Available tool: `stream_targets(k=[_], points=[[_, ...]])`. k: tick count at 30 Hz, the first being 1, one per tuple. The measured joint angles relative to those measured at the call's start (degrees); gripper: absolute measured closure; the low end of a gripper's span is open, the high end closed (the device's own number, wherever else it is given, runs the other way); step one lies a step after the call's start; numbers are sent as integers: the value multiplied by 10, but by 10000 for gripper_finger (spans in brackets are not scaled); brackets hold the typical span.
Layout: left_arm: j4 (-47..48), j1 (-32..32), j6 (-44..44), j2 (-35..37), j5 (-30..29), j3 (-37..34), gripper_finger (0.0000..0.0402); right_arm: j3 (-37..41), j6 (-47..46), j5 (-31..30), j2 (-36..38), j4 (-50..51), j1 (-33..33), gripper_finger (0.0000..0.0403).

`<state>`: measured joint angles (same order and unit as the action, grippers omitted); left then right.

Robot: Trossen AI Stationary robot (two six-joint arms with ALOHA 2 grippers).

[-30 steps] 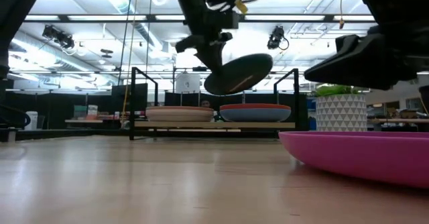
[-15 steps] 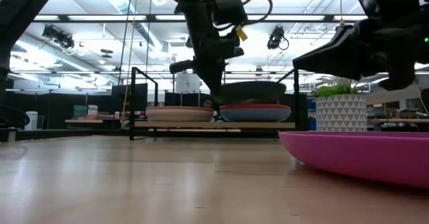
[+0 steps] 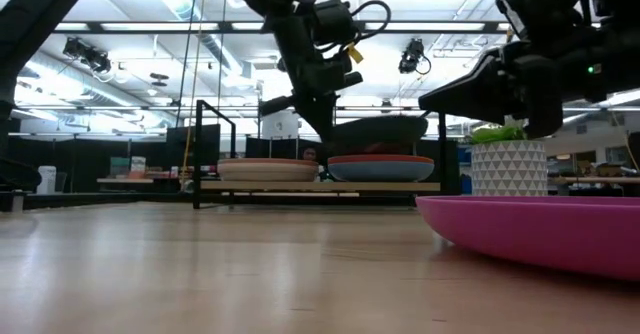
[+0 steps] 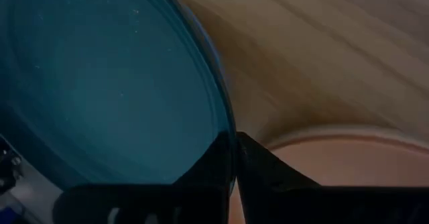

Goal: Place and stack plates onto a shelf
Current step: Stack the green plate on top of the the orange plate on the shelf

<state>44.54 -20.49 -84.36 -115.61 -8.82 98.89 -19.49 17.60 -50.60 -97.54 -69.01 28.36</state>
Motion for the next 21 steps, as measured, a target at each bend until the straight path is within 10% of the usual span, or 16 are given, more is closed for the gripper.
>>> stream_targets(k=[11,21], points=[[-46,-19,-2,-30,19,0,378,0,-1,29,0,0,-11,359],[-80,-14,63,-26,-4,1,291,1,-1,28,0,1,-11,359]])
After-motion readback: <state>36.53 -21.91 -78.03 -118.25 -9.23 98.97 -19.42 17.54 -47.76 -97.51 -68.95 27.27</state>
